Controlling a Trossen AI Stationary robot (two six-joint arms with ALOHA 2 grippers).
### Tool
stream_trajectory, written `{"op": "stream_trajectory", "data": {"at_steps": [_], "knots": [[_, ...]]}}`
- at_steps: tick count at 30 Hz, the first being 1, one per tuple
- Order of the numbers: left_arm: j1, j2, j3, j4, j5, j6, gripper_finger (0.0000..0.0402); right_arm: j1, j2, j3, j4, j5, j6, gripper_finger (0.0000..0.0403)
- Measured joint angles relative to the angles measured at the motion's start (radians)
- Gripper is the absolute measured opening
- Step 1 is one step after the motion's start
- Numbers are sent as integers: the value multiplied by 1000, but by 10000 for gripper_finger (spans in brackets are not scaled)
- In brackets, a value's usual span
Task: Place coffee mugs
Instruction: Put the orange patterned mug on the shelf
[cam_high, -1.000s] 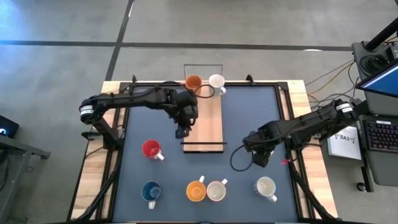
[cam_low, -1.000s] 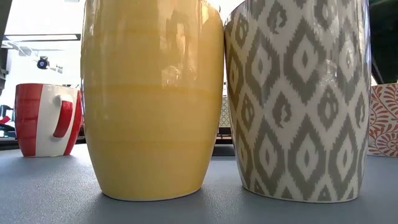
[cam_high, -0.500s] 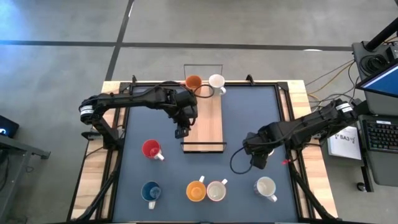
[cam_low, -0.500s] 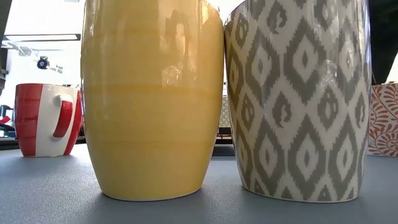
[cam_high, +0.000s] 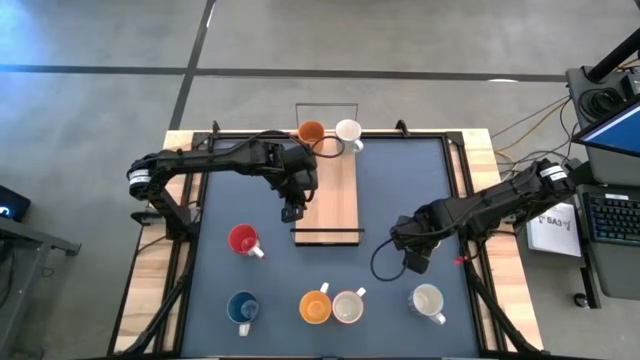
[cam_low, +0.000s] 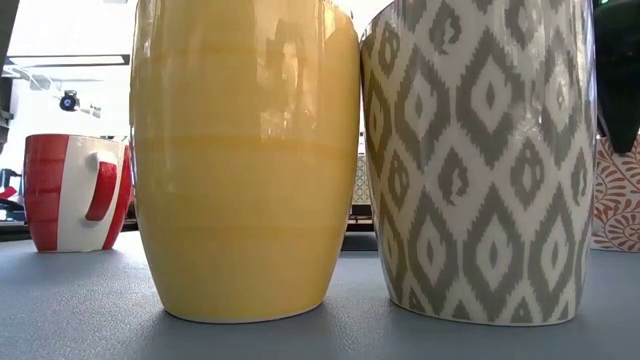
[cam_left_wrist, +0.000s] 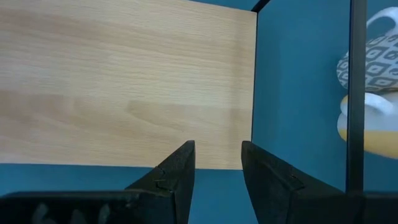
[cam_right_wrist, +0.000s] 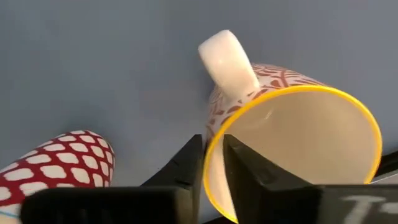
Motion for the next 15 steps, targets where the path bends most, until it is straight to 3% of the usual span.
{"op": "stream_trajectory", "data": {"at_steps": [7,15], "knots": [[0,0,1,-30,0,0,113,-31,-1,25,30,3,2,11],[0,0,2,-50,0,13,113,-175,0,157,66,89,-59,9]]}}
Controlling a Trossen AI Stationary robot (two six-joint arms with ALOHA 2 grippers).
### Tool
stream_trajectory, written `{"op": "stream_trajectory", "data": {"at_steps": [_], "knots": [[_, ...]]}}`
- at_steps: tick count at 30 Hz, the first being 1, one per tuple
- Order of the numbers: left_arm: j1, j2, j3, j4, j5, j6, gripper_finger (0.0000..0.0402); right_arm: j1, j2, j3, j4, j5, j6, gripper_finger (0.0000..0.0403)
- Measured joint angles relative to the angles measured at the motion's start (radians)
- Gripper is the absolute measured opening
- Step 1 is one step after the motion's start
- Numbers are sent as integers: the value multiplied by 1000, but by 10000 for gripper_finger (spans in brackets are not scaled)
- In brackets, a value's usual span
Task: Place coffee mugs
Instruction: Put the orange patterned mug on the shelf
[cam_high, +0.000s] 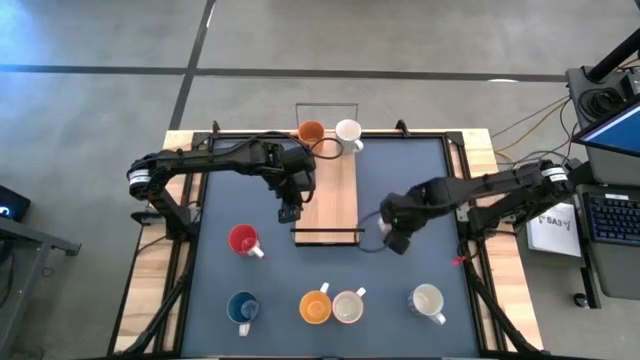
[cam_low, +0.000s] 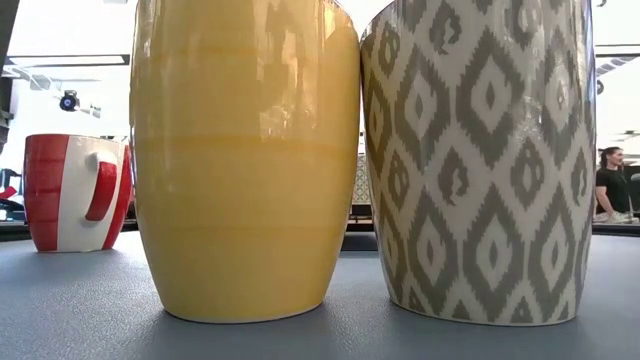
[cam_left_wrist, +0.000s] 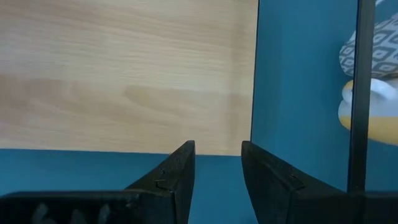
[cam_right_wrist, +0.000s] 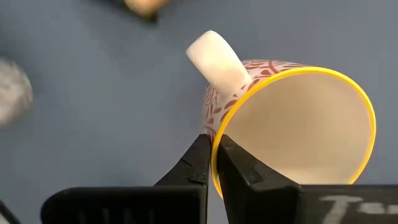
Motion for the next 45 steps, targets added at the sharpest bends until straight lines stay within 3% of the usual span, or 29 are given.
{"op": "stream_trajectory", "data": {"at_steps": [10,21,27,36,45], "knots": [[0,0,0,-27,-70,37,113,-203,24,129,43,44,-136,9],[0,-19,0,-50,-97,29,113,-272,265,370,12,39,-366,10],[-17,-129,-39,-51,-165,-36,113,-316,364,452,2,40,-409,11],[-28,-349,-222,107,-228,-162,113,-367,470,525,2,41,-396,12],[-28,-439,-360,182,-292,-173,113,-400,585,679,2,43,-410,13]]}}
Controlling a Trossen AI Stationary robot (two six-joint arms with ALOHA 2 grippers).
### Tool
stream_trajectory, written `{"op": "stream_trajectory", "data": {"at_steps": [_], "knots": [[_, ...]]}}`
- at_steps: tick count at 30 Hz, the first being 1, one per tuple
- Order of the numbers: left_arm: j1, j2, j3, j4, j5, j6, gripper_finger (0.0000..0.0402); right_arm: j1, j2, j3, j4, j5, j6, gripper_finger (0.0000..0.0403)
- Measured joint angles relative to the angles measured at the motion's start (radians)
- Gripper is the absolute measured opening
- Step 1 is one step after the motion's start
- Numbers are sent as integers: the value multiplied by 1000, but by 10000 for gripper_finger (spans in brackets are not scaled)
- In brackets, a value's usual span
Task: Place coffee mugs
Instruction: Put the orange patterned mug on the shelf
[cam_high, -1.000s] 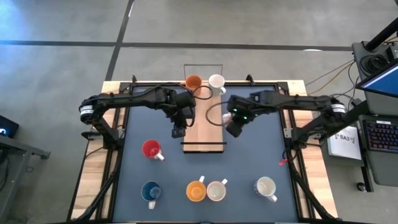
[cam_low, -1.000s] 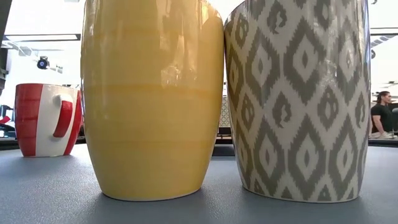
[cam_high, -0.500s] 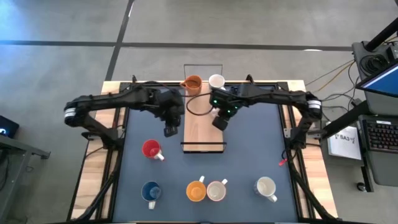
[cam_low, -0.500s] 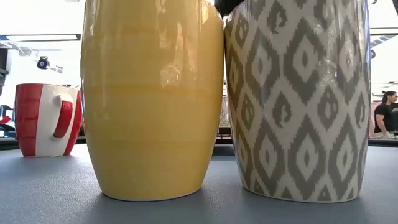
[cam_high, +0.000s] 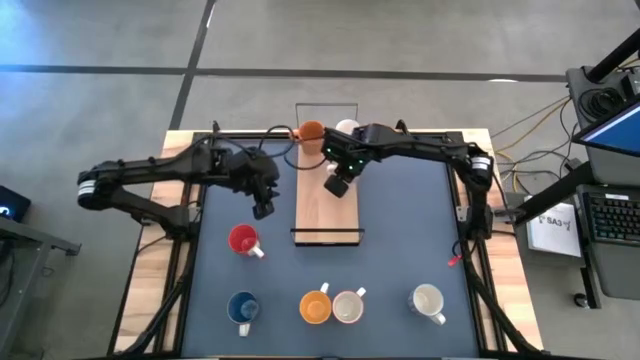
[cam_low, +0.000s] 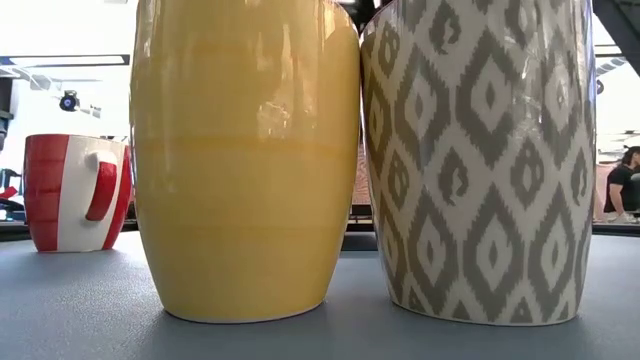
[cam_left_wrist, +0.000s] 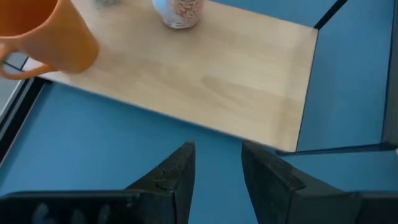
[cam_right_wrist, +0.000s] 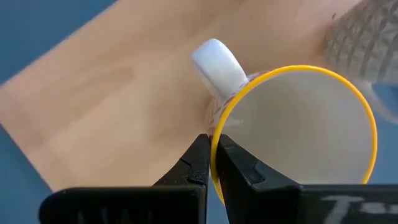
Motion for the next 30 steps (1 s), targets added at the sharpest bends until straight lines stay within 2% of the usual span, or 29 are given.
{"op": "stream_trajectory", "data": {"at_steps": [12,18,30], "knots": [[0,-18,-44,16,1,15,113,-34,24,81,-41,-1,-78,13],[0,-18,-44,20,2,16,113,-33,22,71,-35,-3,-186,13],[0,-18,-44,29,2,13,113,-33,22,47,-21,-2,-210,11]]}}
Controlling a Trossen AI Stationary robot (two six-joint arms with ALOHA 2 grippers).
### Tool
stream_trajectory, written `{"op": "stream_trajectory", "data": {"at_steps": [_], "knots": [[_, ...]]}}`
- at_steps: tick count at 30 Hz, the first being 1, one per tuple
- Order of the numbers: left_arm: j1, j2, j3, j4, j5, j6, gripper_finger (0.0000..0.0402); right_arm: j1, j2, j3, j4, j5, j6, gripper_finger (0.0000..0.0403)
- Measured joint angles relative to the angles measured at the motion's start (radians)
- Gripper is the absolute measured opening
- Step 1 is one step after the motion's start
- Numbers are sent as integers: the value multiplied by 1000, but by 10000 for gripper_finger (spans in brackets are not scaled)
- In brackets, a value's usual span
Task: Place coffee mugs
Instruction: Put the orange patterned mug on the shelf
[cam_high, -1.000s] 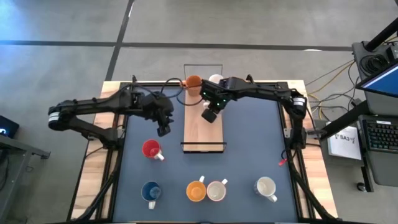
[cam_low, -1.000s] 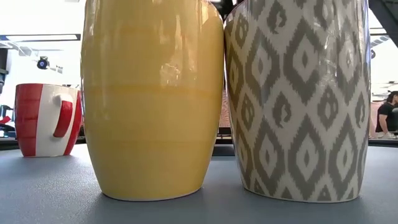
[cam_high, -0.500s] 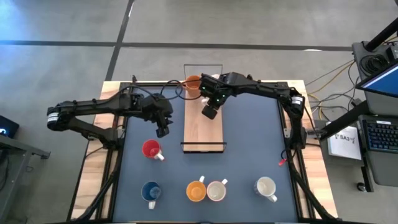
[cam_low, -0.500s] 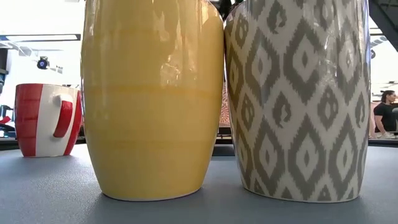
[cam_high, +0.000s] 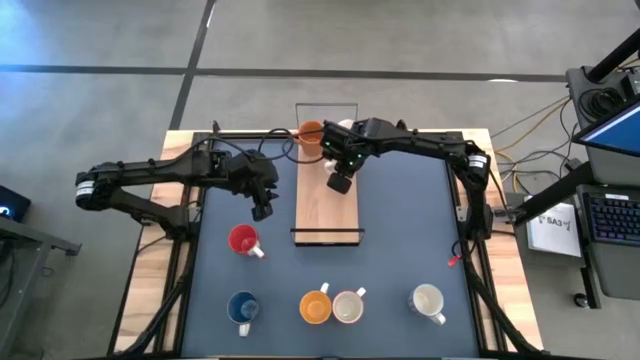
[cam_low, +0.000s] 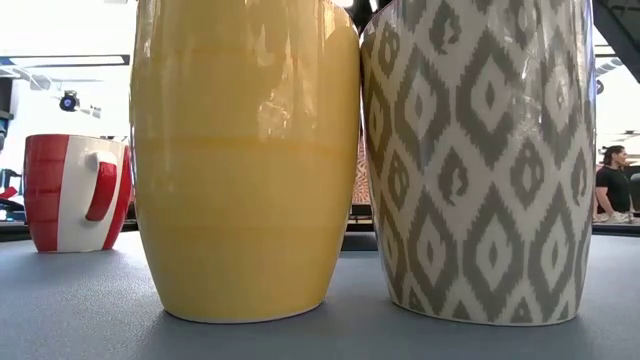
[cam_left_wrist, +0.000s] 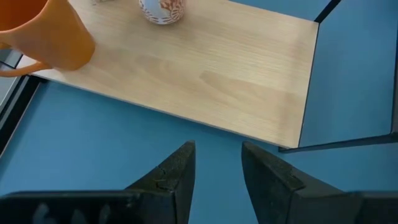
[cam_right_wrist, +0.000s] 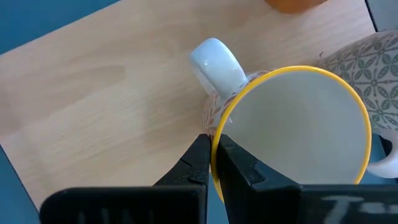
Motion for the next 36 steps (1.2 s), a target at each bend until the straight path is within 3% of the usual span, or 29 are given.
{"op": "stream_trajectory", "data": {"at_steps": [5,12,18,24,36], "knots": [[0,0,0,2,0,0,113,0,0,-8,4,2,20,21],[0,0,0,2,0,3,113,1,-1,-8,23,2,5,80],[0,0,-9,2,1,3,113,1,-3,30,-45,2,-145,113],[0,0,-29,2,1,3,113,3,-3,70,-169,2,-290,114],[0,0,-32,2,1,8,113,3,17,34,-170,54,-485,97]]}}
